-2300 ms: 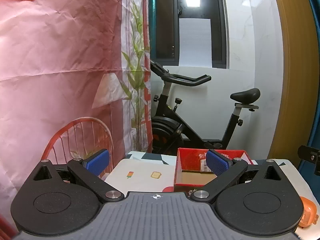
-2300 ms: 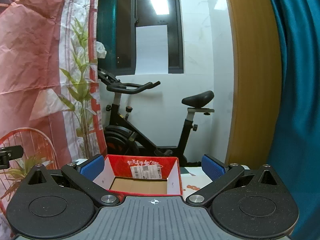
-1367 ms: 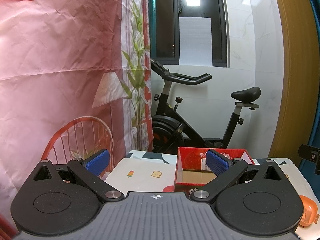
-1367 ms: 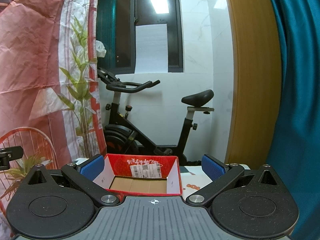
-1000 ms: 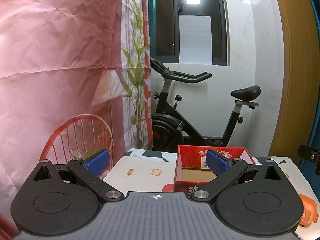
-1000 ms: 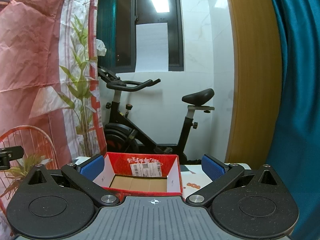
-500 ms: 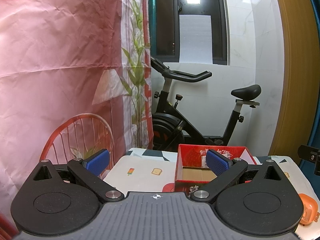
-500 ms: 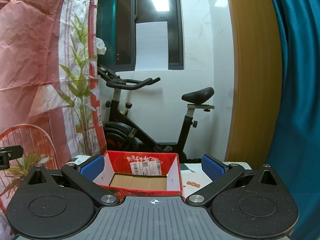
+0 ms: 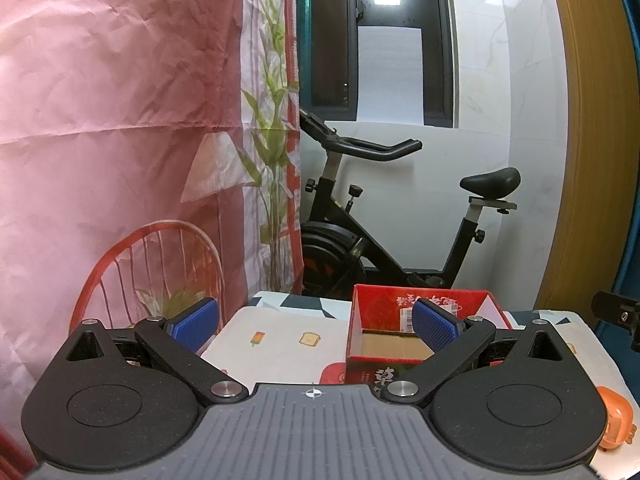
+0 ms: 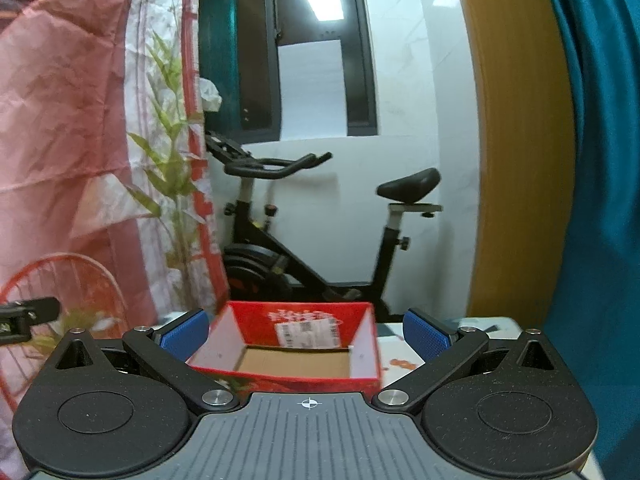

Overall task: Organize soft objects
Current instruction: 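Lower the right gripper onto the blue-and-white packet and close it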

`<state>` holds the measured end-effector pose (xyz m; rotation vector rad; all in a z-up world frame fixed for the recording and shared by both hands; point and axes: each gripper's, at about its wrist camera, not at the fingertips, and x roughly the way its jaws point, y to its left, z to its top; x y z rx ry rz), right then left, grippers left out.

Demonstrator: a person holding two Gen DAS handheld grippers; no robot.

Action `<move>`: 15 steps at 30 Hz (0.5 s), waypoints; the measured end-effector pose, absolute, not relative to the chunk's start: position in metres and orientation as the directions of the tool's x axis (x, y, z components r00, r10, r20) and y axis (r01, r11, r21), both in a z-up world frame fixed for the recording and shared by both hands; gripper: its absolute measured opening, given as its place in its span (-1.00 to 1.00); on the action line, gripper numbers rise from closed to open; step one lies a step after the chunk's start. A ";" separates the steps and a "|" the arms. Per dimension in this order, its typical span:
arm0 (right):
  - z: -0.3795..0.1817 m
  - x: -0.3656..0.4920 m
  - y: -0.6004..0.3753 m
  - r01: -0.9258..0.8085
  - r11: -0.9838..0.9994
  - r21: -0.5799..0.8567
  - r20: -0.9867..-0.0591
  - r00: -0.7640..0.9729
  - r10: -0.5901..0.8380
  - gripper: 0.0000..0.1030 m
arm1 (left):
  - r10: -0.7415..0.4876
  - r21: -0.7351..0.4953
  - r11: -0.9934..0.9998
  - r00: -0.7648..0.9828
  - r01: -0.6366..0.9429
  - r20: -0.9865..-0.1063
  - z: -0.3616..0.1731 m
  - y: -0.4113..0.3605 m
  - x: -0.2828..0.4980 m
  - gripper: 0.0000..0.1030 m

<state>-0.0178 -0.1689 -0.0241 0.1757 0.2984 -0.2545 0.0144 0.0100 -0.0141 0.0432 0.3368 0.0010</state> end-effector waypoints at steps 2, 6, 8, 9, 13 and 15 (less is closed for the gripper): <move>-0.032 -0.020 -0.173 0.251 0.955 0.157 -0.298 0.934 -0.196 0.99 | 0.005 0.042 0.999 0.944 0.010 -0.330 -0.018 0.010 0.017 1.00; -0.053 -0.018 -0.182 0.205 0.960 0.191 -0.275 0.950 -0.148 0.99 | -0.019 0.024 0.999 0.933 0.030 -0.360 -0.034 0.013 0.028 1.00; -0.066 -0.011 -0.188 0.197 0.956 0.216 -0.297 0.946 -0.128 0.99 | -0.040 -0.004 0.999 0.927 0.042 -0.373 -0.047 0.016 0.035 1.00; -0.073 -0.006 -0.191 0.198 0.953 0.230 -0.316 0.941 -0.119 0.99 | -0.050 -0.017 0.999 0.922 0.047 -0.385 -0.055 0.018 0.040 1.00; -0.108 0.006 -0.203 0.208 0.941 0.266 -0.352 0.930 -0.106 0.99 | -0.058 -0.018 0.998 0.889 0.056 -0.454 -0.083 0.017 0.062 1.00; -0.124 0.012 -0.206 0.217 0.940 0.262 -0.374 0.921 -0.108 0.99 | -0.052 -0.001 0.998 0.872 0.059 -0.486 -0.098 0.014 0.072 1.00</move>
